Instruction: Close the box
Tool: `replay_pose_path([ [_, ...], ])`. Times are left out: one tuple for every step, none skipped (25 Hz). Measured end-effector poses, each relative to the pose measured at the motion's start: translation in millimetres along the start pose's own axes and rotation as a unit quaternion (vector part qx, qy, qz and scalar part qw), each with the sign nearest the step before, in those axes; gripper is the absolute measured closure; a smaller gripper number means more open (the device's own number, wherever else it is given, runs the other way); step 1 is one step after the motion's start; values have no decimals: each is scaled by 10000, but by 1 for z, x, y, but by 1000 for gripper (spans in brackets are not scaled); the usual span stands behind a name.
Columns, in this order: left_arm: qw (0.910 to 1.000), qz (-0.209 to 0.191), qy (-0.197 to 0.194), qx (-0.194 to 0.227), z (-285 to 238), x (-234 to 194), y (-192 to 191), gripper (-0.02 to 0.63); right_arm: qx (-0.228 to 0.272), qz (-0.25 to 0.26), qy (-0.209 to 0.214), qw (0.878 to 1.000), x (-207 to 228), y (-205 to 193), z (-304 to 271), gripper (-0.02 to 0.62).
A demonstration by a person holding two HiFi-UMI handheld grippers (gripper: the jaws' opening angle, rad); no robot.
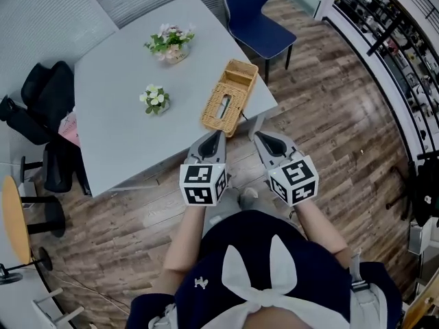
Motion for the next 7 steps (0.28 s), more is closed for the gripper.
replay_pose_path([
  [10000,0,14,21,2,1,0,583,7,11,22,10000,-2,-1,-1,592],
  [10000,1,30,41,5,1,-1,583,21,21,46,10000,-4,-2,-1,592],
  [10000,4,47,60,7,2,-2,583,39,29,71,10000,-6,-3,-1,592],
  [9999,10,65,77,9,3,-4,583,57,38,97,9999,-8,-4,0,592],
  [9999,18,82,94,12,3,-5,583,72,49,126,9999,-10,-5,0,592],
  [9999,27,99,109,14,4,-7,583,83,63,157,9998,-12,-6,1,592],
  [9999,37,116,123,16,5,-8,583,94,77,188,9997,-14,-7,1,592],
])
Point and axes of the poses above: the fingertips, and each gripper's own axes: z backward along the fingers, x to its right, y out of its top, the point moved 10 cm from there along z, backward along the fingers, and after that the axes turned 2 degrees about y, right-handed, at the moved point
